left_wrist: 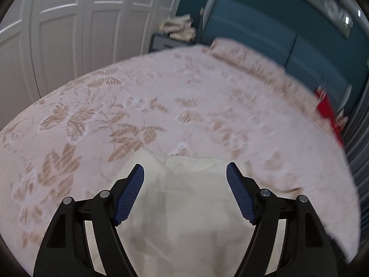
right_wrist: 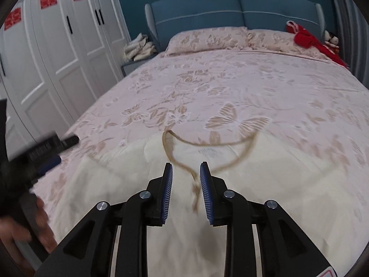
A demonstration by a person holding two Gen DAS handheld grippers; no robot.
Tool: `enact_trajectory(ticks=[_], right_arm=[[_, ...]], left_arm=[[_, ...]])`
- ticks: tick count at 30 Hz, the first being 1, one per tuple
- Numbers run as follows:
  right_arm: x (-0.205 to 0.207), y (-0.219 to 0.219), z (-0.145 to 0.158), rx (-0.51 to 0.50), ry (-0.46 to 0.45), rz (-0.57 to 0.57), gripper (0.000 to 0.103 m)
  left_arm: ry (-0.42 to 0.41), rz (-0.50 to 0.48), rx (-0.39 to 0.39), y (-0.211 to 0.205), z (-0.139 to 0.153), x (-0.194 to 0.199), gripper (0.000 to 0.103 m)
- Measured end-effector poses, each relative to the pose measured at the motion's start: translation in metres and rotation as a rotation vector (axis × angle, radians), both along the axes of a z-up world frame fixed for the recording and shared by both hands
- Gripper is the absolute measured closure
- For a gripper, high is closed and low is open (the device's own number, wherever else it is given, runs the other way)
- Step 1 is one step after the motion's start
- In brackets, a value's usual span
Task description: Fold large clothes
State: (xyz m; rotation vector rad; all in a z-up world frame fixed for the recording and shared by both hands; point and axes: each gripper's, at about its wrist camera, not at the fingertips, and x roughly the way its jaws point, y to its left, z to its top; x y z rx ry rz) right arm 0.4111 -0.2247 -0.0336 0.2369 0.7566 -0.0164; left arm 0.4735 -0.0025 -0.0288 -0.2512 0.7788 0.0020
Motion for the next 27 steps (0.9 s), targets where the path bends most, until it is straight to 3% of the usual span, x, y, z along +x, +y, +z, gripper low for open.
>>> enact_trajectory(ticks=[7,10,12,14,18,21,23,25,27], right_arm=[[0.085,0.022,-0.054,0.032,0.101,0.052,0.071],[0.099,0.030,-0.074,0.061,0.154,0.077,0.071],[0.105,0.043,-0.089,0.019,0.196,0.105,0.074],[0.104,0.048,-0.088,0.010,0.180,0.130,0.098],[0.090,0.038,-0.079,0.016,0.102,0.082,0.100],[0.096,0.029,-0.098,0.066,0.186,0.071,0.100],[0.091,0.026,-0.082,0.037,0.166,0.045,0.098],[0.070,0.018,-0.061,-0.034,0.090,-0.016,0.098],[0.051,-0.001,-0.049,-0.027,0.041,-0.062,0.098]], left_arm=[[0.077,0.046,0.041,0.011,-0.068,0.032,0.033],[0.055,0.045,0.040,0.013,-0.081,0.028,0.032],[0.046,0.043,0.056,0.011,-0.083,0.027,0.031],[0.045,0.044,0.069,0.009,-0.085,0.027,0.031],[0.044,0.046,0.051,0.012,-0.086,0.027,0.031],[0.055,0.042,0.094,0.005,-0.087,0.029,0.030],[0.073,0.039,0.113,0.002,-0.087,0.032,0.028],[0.068,0.035,0.118,0.002,-0.080,0.029,0.028],[0.054,0.019,0.102,0.001,-0.070,0.022,0.028]])
